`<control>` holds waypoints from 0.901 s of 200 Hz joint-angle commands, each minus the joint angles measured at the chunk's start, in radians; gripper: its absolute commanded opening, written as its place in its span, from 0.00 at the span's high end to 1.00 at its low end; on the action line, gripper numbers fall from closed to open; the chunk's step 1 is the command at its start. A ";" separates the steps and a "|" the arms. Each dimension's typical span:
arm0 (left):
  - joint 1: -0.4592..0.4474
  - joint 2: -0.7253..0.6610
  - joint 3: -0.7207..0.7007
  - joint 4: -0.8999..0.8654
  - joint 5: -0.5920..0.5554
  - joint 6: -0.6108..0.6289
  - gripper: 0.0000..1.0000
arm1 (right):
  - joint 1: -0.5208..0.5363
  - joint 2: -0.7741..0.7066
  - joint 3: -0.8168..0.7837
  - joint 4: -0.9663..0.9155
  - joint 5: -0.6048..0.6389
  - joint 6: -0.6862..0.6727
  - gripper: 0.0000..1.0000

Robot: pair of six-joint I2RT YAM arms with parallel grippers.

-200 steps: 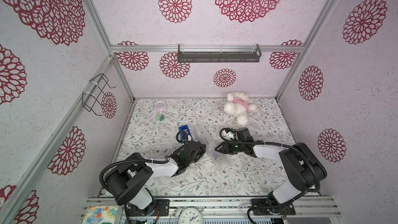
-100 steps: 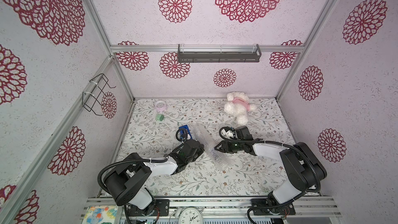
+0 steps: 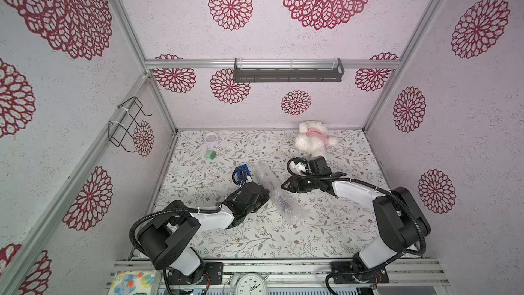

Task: Wrap wine bottles in bubble wrap
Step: Place the wine bottle on the bubble wrap.

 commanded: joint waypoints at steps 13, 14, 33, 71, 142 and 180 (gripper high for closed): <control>0.012 0.013 0.020 0.028 0.003 0.014 1.00 | 0.006 0.039 0.048 -0.038 -0.006 -0.036 0.62; 0.012 0.013 0.020 0.027 0.003 0.014 1.00 | 0.006 0.040 0.048 -0.037 -0.006 -0.036 0.62; 0.013 0.006 0.026 0.015 0.002 0.021 1.00 | 0.014 0.047 0.051 -0.035 -0.004 -0.037 0.63; 0.013 -0.040 0.047 -0.018 0.007 0.038 1.00 | 0.037 0.068 0.053 -0.051 0.000 -0.050 0.64; 0.008 -0.123 0.165 -0.129 0.029 0.105 1.00 | 0.054 0.068 0.043 -0.039 0.005 -0.052 0.66; 0.010 -0.078 0.194 -0.101 0.055 0.100 1.00 | 0.057 0.069 0.034 -0.026 -0.001 -0.047 0.68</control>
